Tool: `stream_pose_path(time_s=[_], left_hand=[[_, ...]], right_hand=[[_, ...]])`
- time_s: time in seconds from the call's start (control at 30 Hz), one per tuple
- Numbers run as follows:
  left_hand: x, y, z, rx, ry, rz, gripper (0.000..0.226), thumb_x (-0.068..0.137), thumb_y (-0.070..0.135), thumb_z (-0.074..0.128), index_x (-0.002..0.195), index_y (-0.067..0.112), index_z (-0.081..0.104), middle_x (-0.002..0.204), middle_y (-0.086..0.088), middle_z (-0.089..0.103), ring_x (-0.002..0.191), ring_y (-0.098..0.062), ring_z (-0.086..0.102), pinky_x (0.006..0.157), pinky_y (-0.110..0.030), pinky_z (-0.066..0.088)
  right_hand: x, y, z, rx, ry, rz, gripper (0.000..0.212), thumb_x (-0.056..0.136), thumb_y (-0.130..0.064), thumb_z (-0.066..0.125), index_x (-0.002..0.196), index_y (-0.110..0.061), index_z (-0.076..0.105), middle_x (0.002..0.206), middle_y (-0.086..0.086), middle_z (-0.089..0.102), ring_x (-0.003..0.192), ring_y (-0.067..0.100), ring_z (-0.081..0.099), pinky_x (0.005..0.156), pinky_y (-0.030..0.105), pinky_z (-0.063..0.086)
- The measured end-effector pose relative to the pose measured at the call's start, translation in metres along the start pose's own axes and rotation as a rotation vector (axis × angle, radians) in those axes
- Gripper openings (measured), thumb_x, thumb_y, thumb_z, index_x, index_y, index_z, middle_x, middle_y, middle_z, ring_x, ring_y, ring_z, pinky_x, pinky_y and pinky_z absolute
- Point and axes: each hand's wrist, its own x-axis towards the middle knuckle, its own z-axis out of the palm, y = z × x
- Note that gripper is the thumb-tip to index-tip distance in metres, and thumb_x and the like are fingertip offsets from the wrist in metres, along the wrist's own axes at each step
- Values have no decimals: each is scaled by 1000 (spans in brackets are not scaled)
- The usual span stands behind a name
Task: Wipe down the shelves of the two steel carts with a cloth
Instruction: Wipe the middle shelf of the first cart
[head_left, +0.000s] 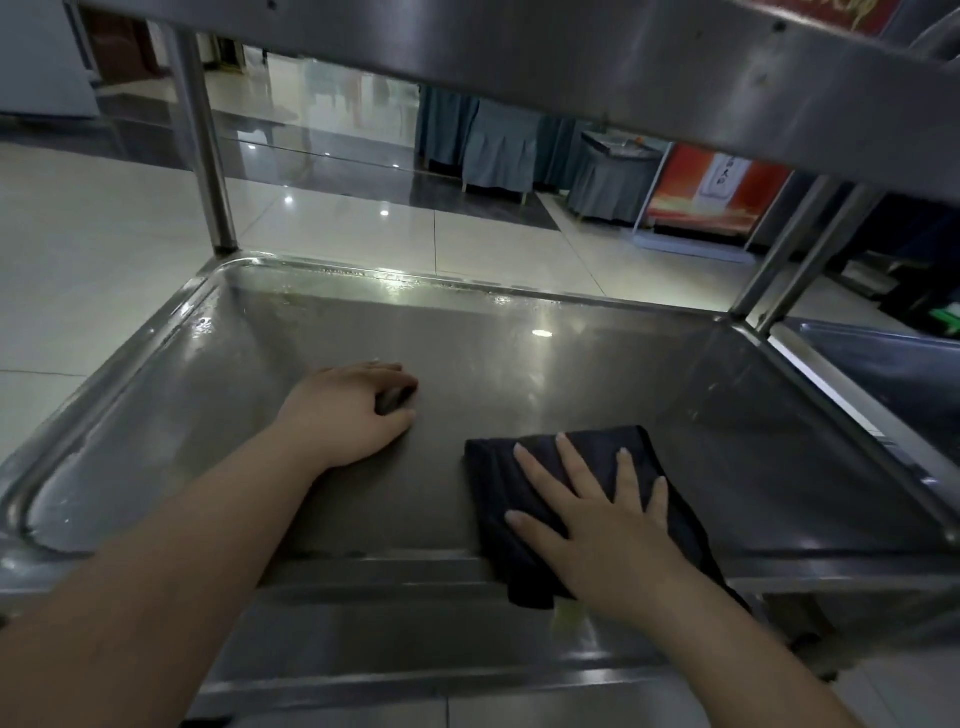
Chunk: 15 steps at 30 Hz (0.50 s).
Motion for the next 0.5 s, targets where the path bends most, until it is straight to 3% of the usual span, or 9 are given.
stream_pose_path(time_s=[0.13, 0.2, 0.3, 0.5], left_hand=[[-2, 8, -6, 32, -68, -17, 43, 92, 46, 51, 134, 36, 51, 150, 9, 40, 138, -14, 36, 106, -26, 31], [0, 5, -25, -142, -130, -98, 39, 95, 41, 50, 133, 34, 53, 146, 5, 46, 131, -17, 45, 102, -23, 33], [-8, -9, -60, -369, -53, -178, 29, 94, 31, 55, 122, 37, 61, 139, 8, 51, 122, -13, 50, 92, -18, 30], [-56, -51, -88, -253, -64, -319, 41, 92, 16, 50, 129, 32, 57, 143, 4, 49, 126, -17, 49, 93, -18, 34]], right_hand=[[17, -35, -1, 23, 10, 92, 65, 79, -85, 7, 134, -67, -22, 156, -17, -29, 139, 47, -28, 103, 68, -21], [26, -64, 0, 31, 9, 103, 68, 79, -86, 7, 138, -63, -18, 158, -13, -27, 138, 50, -29, 98, 71, -23], [37, -126, 3, 27, -22, 59, 72, 80, -85, 7, 142, -58, -18, 157, -8, -29, 133, 54, -33, 87, 74, -29], [30, -267, 18, -13, -61, -130, 72, 85, -78, 9, 148, -49, -9, 158, -3, -28, 127, 60, -36, 84, 77, -30]])
